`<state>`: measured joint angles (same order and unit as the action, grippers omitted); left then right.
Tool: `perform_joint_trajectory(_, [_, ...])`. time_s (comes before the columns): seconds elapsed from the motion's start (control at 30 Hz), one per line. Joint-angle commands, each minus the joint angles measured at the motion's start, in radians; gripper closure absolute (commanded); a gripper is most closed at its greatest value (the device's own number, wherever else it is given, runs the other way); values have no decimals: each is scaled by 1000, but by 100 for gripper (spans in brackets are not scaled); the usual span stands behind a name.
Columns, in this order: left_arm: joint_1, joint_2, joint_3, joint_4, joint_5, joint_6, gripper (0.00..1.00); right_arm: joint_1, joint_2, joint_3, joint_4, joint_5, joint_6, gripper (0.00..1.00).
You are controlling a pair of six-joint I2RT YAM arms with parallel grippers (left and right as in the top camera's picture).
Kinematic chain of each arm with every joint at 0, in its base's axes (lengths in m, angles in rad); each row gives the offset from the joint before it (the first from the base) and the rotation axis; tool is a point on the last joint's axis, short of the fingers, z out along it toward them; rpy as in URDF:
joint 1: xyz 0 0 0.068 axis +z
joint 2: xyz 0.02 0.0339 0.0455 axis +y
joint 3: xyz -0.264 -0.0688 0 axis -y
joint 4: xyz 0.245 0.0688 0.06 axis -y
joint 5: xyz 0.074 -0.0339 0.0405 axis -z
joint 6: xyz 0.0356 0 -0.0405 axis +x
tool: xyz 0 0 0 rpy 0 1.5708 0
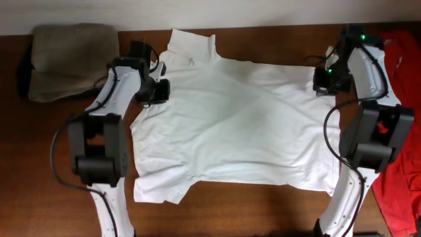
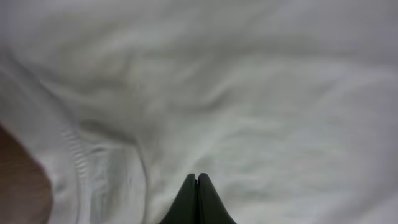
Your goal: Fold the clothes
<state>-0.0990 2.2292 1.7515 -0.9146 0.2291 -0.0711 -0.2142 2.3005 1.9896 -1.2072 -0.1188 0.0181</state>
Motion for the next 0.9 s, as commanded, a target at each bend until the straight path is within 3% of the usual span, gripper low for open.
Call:
perform_joint_trajectory(0.0, [10,68,3,-20,11,2,99,-30,-4,-119,117,-1,1,96])
perform_joint_trajectory(0.2, [14,124,3,-20,-62,2,99,-86,-3,-290,329,0,0,96])
perform_joint_trajectory(0.3, [38,125,4,-34,-122,2,99,-124,-3,-294,359,1,1,96])
perform_joint_trajectory(0.53, [139,121,28,-56,-154,2,99,-140,-3,-156,326,51,5,96])
perform_joint_trajectory(0.63, [146,74,141,-124,-155,2,96,-139,-3,57,192,13,27,96])
perform_joint_trajectory(0.67, [144,45,188,-146,-154,2,85,-138,-3,167,119,-26,28,96])
perform_joint_trajectory(0.7, [142,27,220,-164,-154,2,61,-137,-4,238,68,-44,43,96])
perform_joint_trajectory(0.73, [140,11,249,-180,-153,2,14,-135,-5,310,14,-63,46,96])
perform_joint_trajectory(0.77, [140,-6,277,-201,-138,2,1,-132,-5,380,-39,-74,46,96])
perform_joint_trajectory(0.8, [140,-21,298,-217,-124,2,1,-127,-5,453,-97,-77,46,96])
perform_joint_trajectory(0.83, [140,-42,319,-234,-107,2,1,-120,-5,525,-152,-79,46,88])
perform_joint_trajectory(0.87, [140,-68,336,-251,-94,2,1,-112,-5,600,-209,-85,46,74])
